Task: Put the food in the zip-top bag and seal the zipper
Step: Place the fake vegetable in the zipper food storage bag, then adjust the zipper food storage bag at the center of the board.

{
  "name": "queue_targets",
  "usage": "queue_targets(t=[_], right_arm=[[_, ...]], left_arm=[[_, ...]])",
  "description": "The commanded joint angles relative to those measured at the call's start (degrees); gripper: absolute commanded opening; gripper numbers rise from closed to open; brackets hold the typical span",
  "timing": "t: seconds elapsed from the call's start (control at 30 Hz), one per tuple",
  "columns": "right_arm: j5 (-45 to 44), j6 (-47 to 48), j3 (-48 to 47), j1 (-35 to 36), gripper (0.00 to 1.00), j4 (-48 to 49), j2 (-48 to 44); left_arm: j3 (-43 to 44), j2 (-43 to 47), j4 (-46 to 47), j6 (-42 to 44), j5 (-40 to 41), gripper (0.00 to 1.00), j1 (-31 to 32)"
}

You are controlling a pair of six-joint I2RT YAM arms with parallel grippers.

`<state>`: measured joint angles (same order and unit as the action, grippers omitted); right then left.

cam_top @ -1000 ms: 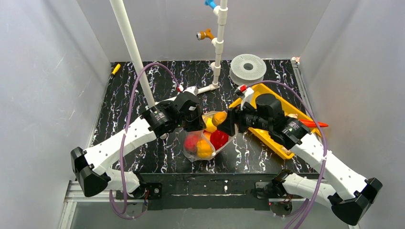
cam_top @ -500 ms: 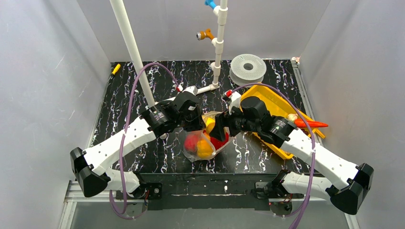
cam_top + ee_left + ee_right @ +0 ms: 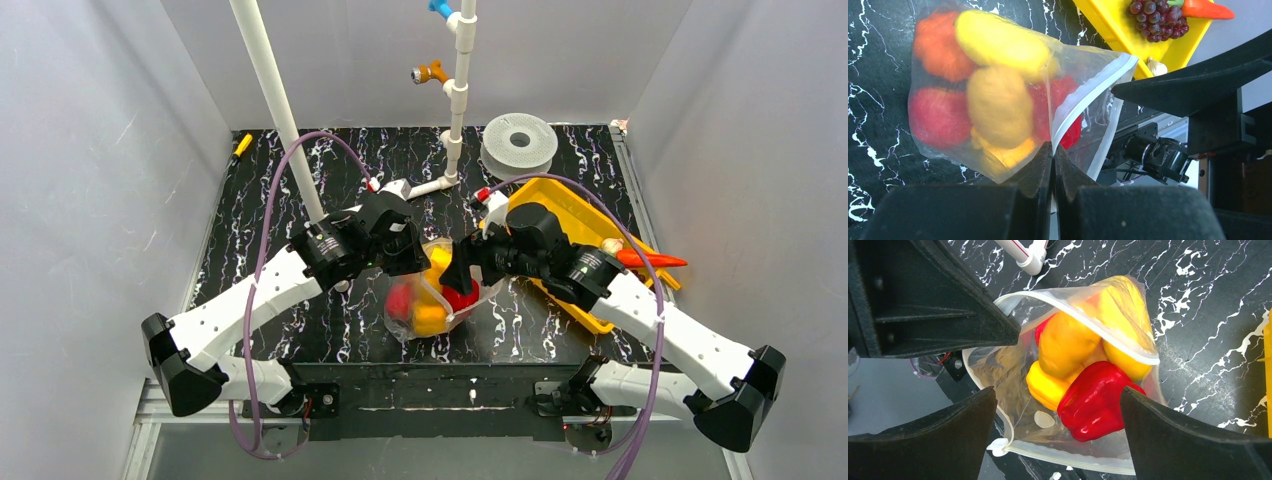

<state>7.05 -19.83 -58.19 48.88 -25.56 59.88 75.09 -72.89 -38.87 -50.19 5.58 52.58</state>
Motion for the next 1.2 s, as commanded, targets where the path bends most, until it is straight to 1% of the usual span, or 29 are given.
queue_targets(t=[0.0,0.17,0.33,0.5,0.53,0.6,0.73,0.8,0.9,1.03,1.17], right_arm=[[-1.8,-2.8,-3.5,1.4,0.98,-1.4,-3.4],[-6.6,-8.0,-4.4,6.0,0.98,-6.0,-6.0],[-11.2,-15.4,-2.3,11.8,0.89,-9.6,-5.6],[-14.1,-23.8,-1.2,17.0,0.86,-11.3,-4.0],[-15.0,-26.0,-1.5,17.6,0.84,-12.1,-3.3],[-16.5,-29.5,-2.7,18.4,0.74,-14.0,-2.0],[-19.4,-33.0,-5.6,19.7,0.71,-18.0,1.5],[-21.4,-34.9,-7.2,20.3,0.66,-20.8,3.3],[-24.1,-37.0,-8.7,21.4,0.62,-23.4,4.8],[-25.4,-37.9,-8.9,22.0,0.59,-22.9,4.5],[-25.5,-39.0,-10.3,23.4,0.55,-23.4,6.5]], left_arm=[[0.6,2.7,0.4,-0.7,1.0,0.00,-0.2],[0.2,2.6,1.0,-1.2,1.7,0.00,-0.2],[-0.3,2.1,1.6,-1.1,1.7,0.00,-0.2],[-1.1,1.8,2.4,-1.5,1.4,0.00,-0.2],[-1.2,1.7,2.4,-1.5,1.3,0.00,-0.3],[-1.2,1.4,2.6,-1.5,1.2,0.00,-0.3],[-1.1,1.3,2.8,-1.3,1.0,0.00,-0.3],[-1.1,1.3,2.8,-1.2,1.1,0.00,-0.3],[-1.5,1.7,2.8,-1.2,1.1,0.00,-0.3],[-2.5,2.4,3.3,-1.7,1.1,0.00,-0.3],[-2.8,2.5,3.6,-1.7,1.1,0.00,-0.3]])
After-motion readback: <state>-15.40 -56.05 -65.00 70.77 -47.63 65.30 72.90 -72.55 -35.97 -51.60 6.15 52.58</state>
